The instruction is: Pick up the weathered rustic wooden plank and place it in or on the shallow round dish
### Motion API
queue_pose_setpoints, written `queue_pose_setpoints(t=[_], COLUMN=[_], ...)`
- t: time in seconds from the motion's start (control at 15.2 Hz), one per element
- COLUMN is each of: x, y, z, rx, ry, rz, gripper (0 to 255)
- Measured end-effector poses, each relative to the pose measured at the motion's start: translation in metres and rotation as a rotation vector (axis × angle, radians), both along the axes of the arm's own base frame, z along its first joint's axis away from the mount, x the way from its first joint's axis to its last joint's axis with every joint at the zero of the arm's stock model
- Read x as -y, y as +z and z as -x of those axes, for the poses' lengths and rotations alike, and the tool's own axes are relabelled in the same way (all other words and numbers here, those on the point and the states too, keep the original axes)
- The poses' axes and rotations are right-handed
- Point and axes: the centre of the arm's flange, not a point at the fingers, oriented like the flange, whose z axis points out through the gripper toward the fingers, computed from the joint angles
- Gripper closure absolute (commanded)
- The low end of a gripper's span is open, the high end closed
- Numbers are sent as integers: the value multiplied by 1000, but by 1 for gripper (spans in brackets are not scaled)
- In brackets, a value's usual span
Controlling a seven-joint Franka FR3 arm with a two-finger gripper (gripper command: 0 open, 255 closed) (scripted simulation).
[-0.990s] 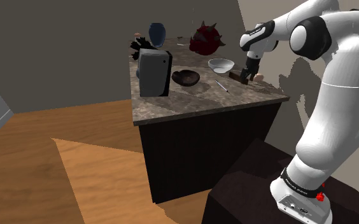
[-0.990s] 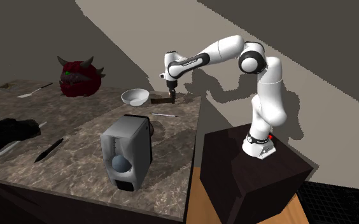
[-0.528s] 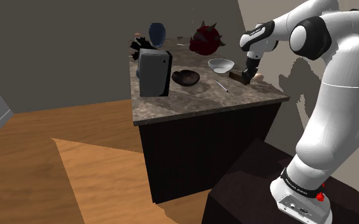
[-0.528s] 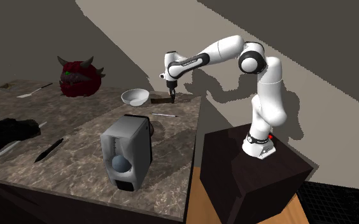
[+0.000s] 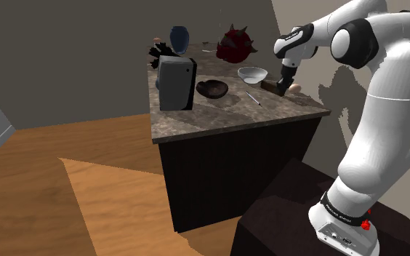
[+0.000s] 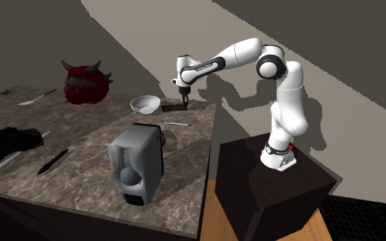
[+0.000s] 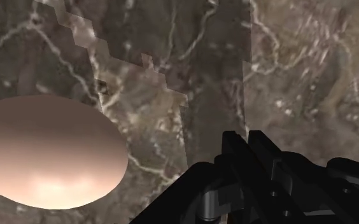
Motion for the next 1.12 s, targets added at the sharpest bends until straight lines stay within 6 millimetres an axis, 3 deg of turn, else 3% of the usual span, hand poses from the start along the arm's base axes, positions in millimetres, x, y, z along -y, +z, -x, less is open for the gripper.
queue_pose_setpoints(t=[1.12], x=[0], y=[83], z=[1], rx=[-3], ry=[0], rz=[-2], gripper=[255])
